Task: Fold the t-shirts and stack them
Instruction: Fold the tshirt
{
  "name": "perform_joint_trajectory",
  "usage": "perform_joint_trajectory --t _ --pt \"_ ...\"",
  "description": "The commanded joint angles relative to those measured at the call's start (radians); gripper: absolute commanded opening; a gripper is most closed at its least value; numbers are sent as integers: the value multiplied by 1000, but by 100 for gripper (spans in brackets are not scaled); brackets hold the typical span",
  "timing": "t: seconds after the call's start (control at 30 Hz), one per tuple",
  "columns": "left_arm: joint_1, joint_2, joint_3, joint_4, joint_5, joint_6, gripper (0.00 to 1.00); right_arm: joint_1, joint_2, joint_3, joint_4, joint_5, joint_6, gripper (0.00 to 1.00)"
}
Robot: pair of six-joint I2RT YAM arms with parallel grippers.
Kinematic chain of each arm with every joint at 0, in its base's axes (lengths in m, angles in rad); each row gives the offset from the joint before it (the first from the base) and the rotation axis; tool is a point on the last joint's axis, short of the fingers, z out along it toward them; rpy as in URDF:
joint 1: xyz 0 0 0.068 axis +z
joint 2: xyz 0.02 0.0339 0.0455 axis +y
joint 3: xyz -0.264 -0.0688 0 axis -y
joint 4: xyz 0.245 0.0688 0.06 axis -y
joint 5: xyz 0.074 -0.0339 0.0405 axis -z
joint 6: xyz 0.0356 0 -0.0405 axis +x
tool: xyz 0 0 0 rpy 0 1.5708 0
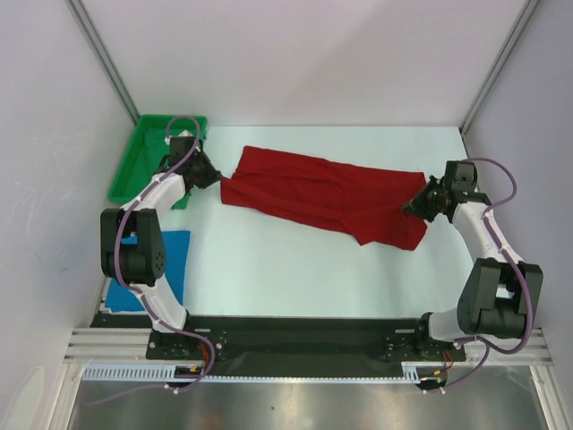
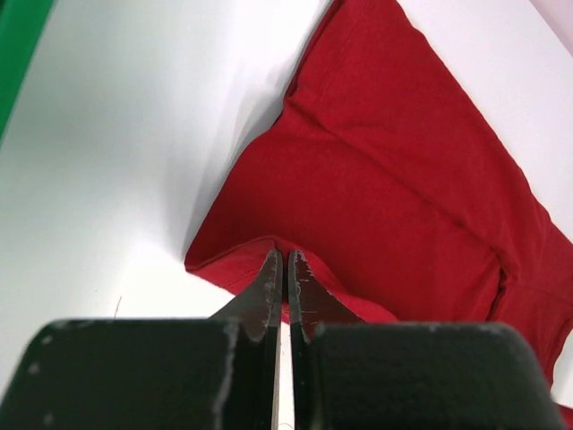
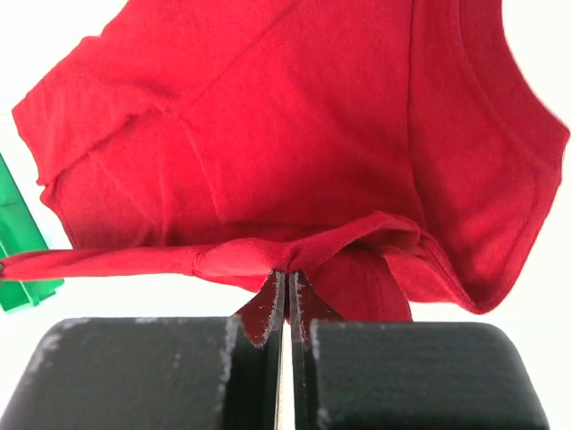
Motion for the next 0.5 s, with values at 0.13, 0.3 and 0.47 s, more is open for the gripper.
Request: perform_joint_trajectory --t 0.13,0.3,0.47 --pt "-4 67 98 6 23 -13 0 -38 99 103 93 -59 -28 0" --pt "-4 99 110 10 12 -9 0 -38 192 169 117 -81 -31 0" --pt "-4 128 133 9 7 -9 0 -42 279 250 120 -68 -43 0"
